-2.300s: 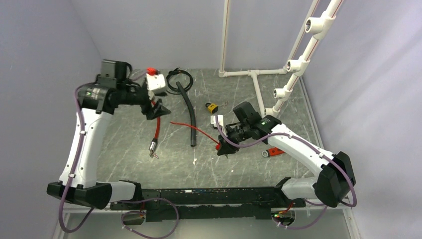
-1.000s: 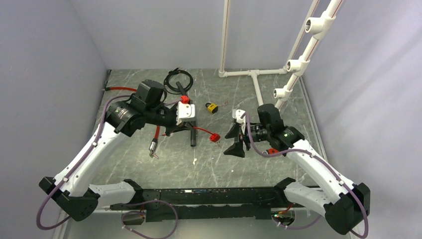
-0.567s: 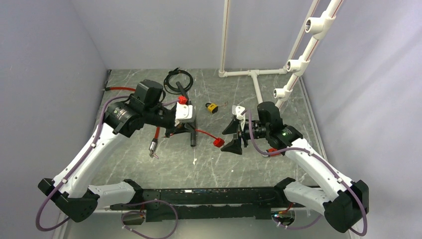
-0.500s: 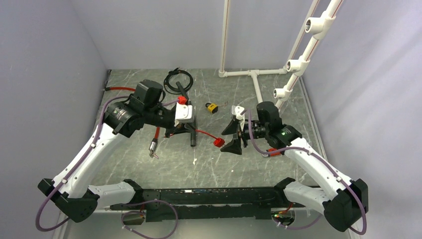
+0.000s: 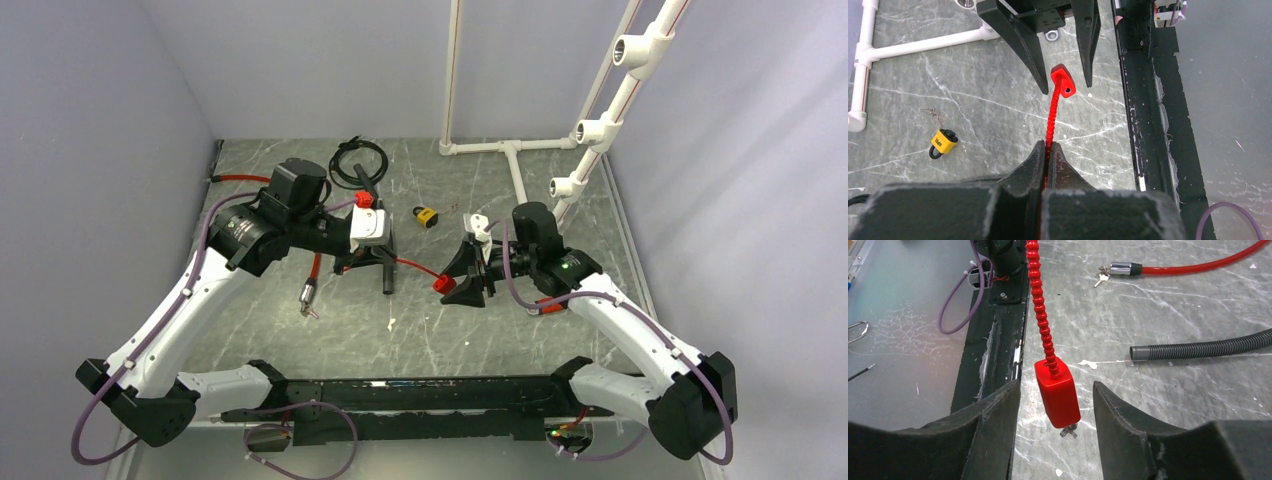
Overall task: Lock with the key
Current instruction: Lock the lock.
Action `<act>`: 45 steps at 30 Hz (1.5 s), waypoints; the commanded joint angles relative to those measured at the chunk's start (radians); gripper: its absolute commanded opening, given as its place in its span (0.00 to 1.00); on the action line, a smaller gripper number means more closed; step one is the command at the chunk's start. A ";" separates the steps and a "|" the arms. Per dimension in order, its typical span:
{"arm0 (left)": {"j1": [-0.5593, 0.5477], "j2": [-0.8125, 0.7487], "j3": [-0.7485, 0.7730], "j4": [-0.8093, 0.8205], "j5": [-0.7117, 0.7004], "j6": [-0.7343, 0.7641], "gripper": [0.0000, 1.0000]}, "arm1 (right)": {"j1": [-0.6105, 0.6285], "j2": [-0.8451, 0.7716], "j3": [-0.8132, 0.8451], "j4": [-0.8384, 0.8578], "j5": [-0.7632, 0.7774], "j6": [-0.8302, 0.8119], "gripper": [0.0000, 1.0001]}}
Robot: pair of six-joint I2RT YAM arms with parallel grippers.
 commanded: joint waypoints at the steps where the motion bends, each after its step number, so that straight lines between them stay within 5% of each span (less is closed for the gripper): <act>1: 0.003 -0.027 0.006 0.063 0.046 -0.016 0.00 | 0.005 0.007 0.031 0.028 -0.051 -0.037 0.56; 15: 0.003 -0.033 -0.009 0.078 0.055 -0.030 0.00 | 0.022 0.022 0.027 0.069 -0.064 -0.006 0.52; 20: 0.003 -0.039 -0.012 0.081 0.058 -0.030 0.00 | 0.023 0.024 0.029 0.059 -0.074 -0.014 0.43; 25: 0.004 -0.048 -0.030 0.090 0.042 -0.028 0.00 | 0.025 0.024 0.028 0.071 -0.083 0.000 0.26; 28: 0.005 -0.051 -0.047 0.115 -0.006 -0.065 0.00 | 0.025 0.030 0.043 0.048 -0.083 -0.010 0.00; 29: 0.008 -0.050 -0.053 0.136 -0.049 -0.111 0.00 | 0.025 0.030 0.050 0.042 -0.070 -0.006 0.00; 30: 0.015 -0.044 -0.053 0.137 -0.085 -0.150 0.04 | 0.023 0.032 0.053 0.046 -0.057 0.016 0.00; 33: 0.107 -0.023 -0.025 0.082 -0.088 -0.214 0.42 | -0.001 0.029 0.063 0.033 -0.010 0.047 0.00; 35: 0.199 -0.006 0.016 0.023 -0.041 -0.222 0.55 | -0.008 0.031 0.070 0.013 0.024 0.054 0.00; 38: 0.281 0.025 0.079 -0.093 -0.046 -0.148 0.60 | -0.009 0.046 0.090 -0.053 0.059 0.053 0.00; 45: 0.298 0.045 0.100 -0.231 -0.199 0.145 0.50 | -0.009 0.094 0.141 -0.174 0.087 0.024 0.00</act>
